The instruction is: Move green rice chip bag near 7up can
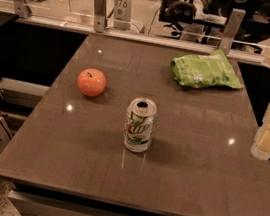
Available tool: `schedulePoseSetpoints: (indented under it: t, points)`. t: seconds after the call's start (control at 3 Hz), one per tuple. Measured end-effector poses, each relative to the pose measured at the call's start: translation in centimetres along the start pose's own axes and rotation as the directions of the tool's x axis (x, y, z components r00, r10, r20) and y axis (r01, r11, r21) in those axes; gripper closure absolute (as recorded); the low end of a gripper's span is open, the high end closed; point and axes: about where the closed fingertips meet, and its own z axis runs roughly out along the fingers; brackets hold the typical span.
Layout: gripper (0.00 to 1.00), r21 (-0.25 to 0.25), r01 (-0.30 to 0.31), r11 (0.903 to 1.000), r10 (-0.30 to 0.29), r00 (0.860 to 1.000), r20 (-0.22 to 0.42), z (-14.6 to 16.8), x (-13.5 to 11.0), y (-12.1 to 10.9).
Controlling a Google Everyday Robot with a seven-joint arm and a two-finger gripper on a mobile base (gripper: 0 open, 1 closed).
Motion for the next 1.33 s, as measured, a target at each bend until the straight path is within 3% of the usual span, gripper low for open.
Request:
schedulePoseSetpoints:
  t: [0.67, 1.0, 1.33]
  points:
    - [0.0, 0.018, -0.005, 0.9998, 0.005, 1.0, 0.016, 0.4, -0.7, -1.1]
    - [0.0, 0.046, -0.008, 0.9989, 0.006, 0.999, 0.031, 2.4, -1.5, -3.3]
    - [0.0, 0.075, -0.047, 0.9961, 0.041, 0.996, 0.083, 4.6, -1.9, -6.8]
